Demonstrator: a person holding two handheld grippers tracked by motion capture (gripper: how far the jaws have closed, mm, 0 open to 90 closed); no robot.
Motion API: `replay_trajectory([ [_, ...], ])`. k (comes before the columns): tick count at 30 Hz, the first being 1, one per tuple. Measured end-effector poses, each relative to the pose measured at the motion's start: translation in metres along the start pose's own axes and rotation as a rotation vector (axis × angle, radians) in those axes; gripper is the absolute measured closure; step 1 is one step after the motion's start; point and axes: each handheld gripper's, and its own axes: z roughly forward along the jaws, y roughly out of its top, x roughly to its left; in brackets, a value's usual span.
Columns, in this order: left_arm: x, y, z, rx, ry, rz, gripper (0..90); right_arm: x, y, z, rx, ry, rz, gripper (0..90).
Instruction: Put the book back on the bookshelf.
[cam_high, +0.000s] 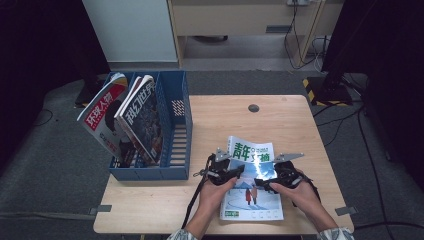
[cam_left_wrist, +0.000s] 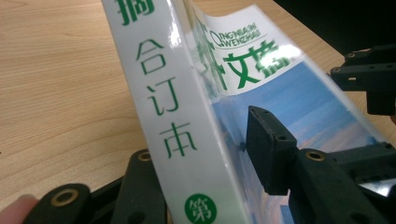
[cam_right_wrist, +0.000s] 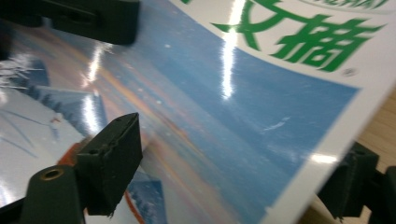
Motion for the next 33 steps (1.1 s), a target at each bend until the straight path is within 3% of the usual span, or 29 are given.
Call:
replay_trajectory([
  [3, 0.0, 0.0, 0.0, 0.002, -0.005, 0.008, 61.8, -0.01, -0.003, -0.001, 0.022, -0.042, 0.017, 14.9],
  [5, 0.0, 0.0, 0.0, 0.003, -0.007, 0.014, 62.4, -0.017, -0.006, 0.0, 0.025, -0.035, 0.059, 14.1],
  [8, -0.001, 0.0, 0.0, 0.007, -0.01, 0.011, 62.5, -0.02, -0.006, 0.001, 0.016, -0.036, 0.061, 13.5],
  [13, 0.0, 0.002, 0.0, 0.023, -0.029, 0.015, 62.0, -0.019, -0.003, 0.007, 0.019, -0.009, 0.033, 11.7],
  [20, 0.005, 0.01, 0.003, 0.095, -0.079, 0.036, 53.9, -0.021, -0.001, 0.008, 0.028, 0.006, -0.001, 12.4],
  [33, 0.011, 0.032, 0.016, 0.113, -0.117, 0.055, 48.8, -0.025, 0.0, 0.01, 0.014, 0.03, -0.031, 14.4],
])
